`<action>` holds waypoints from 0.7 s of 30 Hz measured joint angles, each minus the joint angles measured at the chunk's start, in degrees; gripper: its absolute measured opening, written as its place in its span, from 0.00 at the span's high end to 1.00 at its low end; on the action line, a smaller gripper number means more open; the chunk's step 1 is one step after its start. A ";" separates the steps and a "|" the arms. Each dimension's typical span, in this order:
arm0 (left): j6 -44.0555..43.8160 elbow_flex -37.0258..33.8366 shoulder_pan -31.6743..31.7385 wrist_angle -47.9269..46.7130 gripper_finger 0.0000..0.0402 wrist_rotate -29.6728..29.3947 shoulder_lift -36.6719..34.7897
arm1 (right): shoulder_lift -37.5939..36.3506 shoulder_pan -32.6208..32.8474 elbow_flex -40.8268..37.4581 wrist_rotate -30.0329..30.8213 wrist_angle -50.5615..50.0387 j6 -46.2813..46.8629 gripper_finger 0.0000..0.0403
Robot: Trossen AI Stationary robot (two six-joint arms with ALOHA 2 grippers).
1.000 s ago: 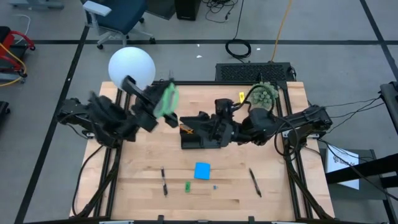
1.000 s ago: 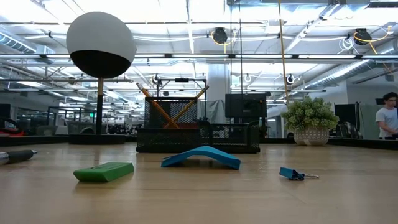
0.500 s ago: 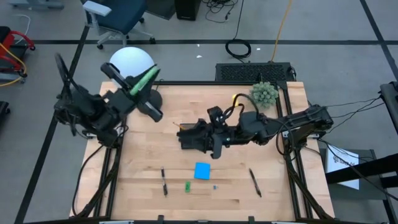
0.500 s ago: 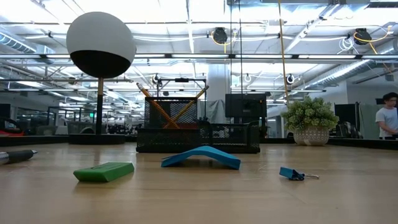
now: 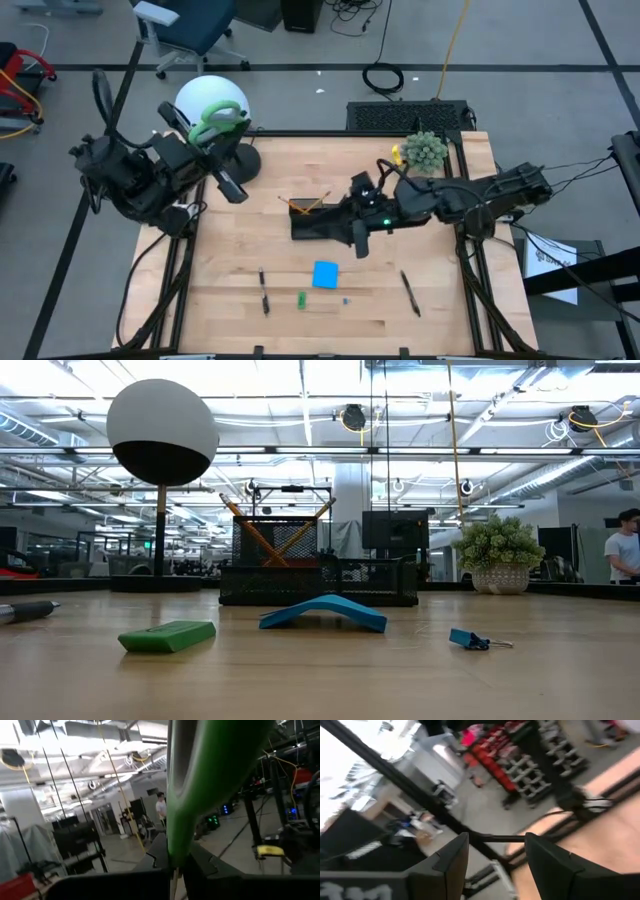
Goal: Pick and place office supplies into organizer
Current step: Put the green scissor into the black desk organizer
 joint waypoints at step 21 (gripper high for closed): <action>-45.92 -1.50 6.73 -35.42 0.98 13.96 0.02 | -6.03 0.13 0.02 9.57 -10.32 -5.25 0.57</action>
